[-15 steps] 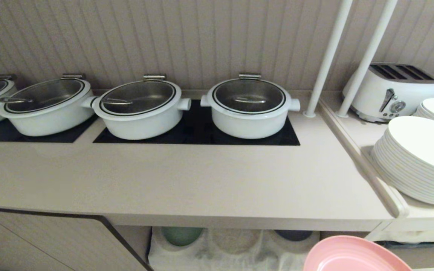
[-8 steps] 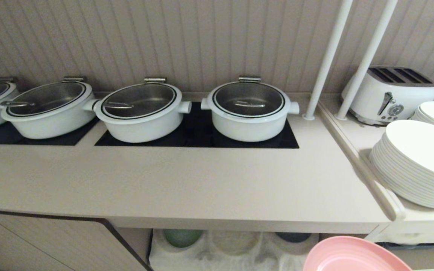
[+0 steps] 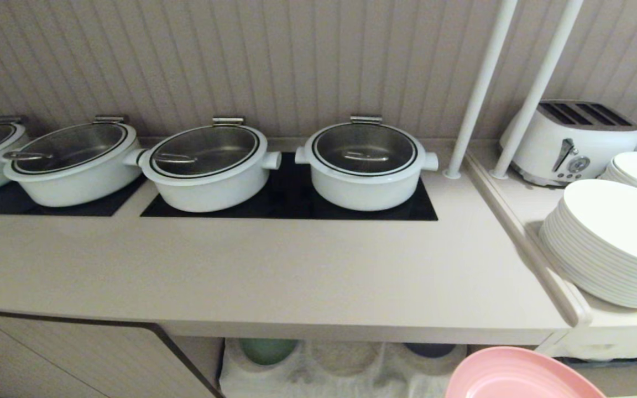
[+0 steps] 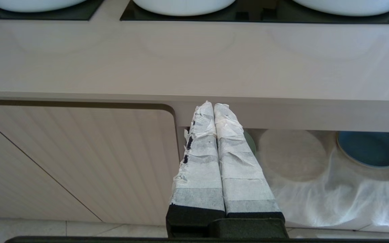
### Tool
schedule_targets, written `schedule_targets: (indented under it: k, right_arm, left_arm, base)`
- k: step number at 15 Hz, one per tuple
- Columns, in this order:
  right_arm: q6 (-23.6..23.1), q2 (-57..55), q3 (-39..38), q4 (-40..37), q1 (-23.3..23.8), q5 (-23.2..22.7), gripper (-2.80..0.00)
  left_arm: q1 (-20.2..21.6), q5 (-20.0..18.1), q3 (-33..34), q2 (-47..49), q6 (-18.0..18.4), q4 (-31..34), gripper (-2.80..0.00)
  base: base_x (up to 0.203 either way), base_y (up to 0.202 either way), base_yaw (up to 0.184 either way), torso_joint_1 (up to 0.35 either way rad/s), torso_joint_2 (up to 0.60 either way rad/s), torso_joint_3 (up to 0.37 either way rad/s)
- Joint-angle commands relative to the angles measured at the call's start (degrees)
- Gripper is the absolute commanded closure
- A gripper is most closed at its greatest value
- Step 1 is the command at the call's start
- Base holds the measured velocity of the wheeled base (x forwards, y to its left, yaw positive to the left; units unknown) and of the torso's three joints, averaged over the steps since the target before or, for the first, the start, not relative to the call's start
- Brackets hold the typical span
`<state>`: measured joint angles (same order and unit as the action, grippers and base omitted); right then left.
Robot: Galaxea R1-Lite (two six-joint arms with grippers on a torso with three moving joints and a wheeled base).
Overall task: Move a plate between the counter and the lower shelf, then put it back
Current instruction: Put the plate
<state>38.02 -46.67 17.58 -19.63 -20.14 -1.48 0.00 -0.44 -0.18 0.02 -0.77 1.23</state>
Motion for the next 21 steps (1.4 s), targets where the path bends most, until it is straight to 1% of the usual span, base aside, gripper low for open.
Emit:
schedule_targets:
  k: [1, 21]
  right_arm:
    - [0.04, -0.05, 0.0, -0.06, 0.01, -0.02, 0.0]
    - [0.04, 0.0, 0.79, -0.24, 0.72, 0.07, 0.0]
  left_arm:
    - [0.0, 0.0, 0.01, -0.02, -0.02, 0.0, 0.0]
    - [0.0, 0.0, 0.01, -0.02, -0.11, 0.0, 0.0]
  base:
    - [0.0, 0.0, 0.0, 0.0, 0.0, 0.0]
    - [0.0, 0.0, 0.0, 0.0, 0.0, 0.0]
